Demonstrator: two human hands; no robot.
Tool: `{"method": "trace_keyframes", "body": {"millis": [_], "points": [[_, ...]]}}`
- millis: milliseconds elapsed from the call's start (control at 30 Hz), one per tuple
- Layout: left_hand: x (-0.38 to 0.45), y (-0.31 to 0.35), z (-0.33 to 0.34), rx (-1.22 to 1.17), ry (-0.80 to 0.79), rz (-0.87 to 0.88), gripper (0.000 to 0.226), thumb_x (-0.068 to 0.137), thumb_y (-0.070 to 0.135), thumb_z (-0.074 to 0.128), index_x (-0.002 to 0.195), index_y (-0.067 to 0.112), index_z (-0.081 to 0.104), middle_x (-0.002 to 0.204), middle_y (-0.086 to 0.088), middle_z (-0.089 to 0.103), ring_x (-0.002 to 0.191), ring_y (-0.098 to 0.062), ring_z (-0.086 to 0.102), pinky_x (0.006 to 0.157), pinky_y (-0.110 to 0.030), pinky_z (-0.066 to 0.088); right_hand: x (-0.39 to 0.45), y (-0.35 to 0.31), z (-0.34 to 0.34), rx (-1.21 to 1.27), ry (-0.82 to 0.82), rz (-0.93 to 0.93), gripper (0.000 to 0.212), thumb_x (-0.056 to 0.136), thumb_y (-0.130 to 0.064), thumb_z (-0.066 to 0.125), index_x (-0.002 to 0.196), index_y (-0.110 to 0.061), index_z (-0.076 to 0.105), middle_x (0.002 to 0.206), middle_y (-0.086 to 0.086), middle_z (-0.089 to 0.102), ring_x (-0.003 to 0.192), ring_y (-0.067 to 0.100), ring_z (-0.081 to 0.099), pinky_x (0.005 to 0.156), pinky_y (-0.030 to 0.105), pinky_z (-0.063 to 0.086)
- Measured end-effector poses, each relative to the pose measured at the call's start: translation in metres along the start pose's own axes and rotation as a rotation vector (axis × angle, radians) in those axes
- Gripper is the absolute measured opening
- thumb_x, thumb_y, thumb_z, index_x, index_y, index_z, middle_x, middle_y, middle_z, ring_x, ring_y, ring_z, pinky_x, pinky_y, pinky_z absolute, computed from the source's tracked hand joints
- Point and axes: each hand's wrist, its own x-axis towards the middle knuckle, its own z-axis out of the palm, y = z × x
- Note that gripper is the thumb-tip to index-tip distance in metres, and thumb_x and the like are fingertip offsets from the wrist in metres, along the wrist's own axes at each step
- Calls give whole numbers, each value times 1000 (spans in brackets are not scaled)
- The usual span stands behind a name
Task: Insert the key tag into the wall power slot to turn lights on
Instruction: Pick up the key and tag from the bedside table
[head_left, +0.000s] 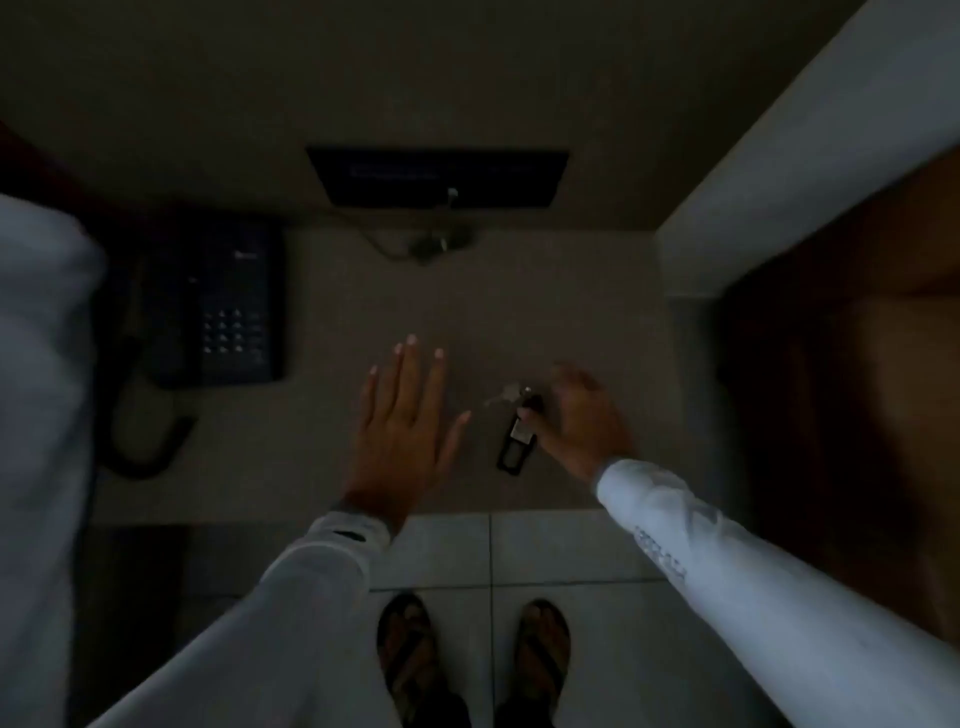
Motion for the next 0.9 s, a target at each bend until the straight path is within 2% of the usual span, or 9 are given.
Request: {"method": "trace_keyframes", "body": {"millis": [100, 200, 367, 433, 633, 667, 767, 800, 900], "points": [[-4, -3, 39, -41, -88, -13, 70, 106, 48, 44, 157, 1, 43, 165, -32, 35, 153, -47, 36, 123, -63, 36, 13, 13, 24, 39, -4, 42, 58, 76, -32, 74, 124, -14, 48, 124, 13, 55, 109, 34, 58, 91, 40, 52], [-10, -11, 63, -42, -118, 17, 71, 106, 48, 42, 160, 3, 37, 167, -30, 30, 156, -45, 30, 125, -63, 32, 22, 22, 35, 83, -7, 57, 47, 73, -29, 76, 113, -14, 55, 112, 14, 59, 94, 33, 63, 84, 45, 55], [-14, -19, 77, 18, -68, 50, 69, 109, 48, 40, 164, 7, 30, 171, -26, 24, 160, -39, 23, 128, -59, 26, 39, 25, 35, 205, -42, 85, 33, 69, -17, 82, 96, -11, 65, 80, 9, 67, 75, 25, 65, 76, 40, 56], [-15, -20, 79, 25, -62, 53, 70, 109, 49, 38, 165, 8, 27, 172, -25, 22, 161, -38, 21, 130, -58, 23, 43, 23, 31, 279, -70, 104, 29, 68, -10, 82, 94, -8, 68, 75, 10, 66, 74, 23, 63, 74, 37, 54], [-11, -19, 60, 3, -66, 71, 70, 108, 47, 43, 160, 1, 37, 167, -30, 31, 156, -43, 31, 126, -61, 31, 36, 18, 14, 508, -183, 248, 22, 76, 2, 74, 98, -1, 69, 78, 10, 64, 79, 23, 64, 75, 40, 58], [-8, -18, 52, -1, -55, 65, 70, 107, 47, 44, 159, 0, 39, 166, -31, 33, 155, -44, 34, 125, -61, 33, 34, 15, 9, 505, -179, 246, 20, 77, 3, 73, 97, 0, 70, 79, 10, 65, 76, 20, 63, 72, 36, 58], [4, -17, 17, 1, -36, 69, 68, 107, 46, 42, 157, -1, 42, 164, -31, 36, 153, -46, 37, 124, -62, 35, 26, 0, -12, 425, -105, 173, 16, 76, 7, 70, 91, 3, 72, 84, 14, 69, 68, 10, 62, 63, 12, 52], [11, -15, 2, 0, -34, 84, 68, 107, 45, 41, 157, -1, 42, 164, -32, 36, 153, -47, 37, 123, -63, 35, 23, -7, -23, 406, -89, 165, 16, 76, 8, 69, 90, 2, 72, 86, 15, 71, 69, 12, 63, 65, 12, 52], [32, -5, -51, 21, -3, 134, 66, 109, 45, 40, 158, 1, 41, 165, -31, 35, 153, -45, 37, 122, -63, 37, 13, -29, -67, 361, -41, 140, 19, 79, 7, 67, 94, -2, 72, 95, 19, 74, 87, 25, 69, 82, 33, 55]]}}
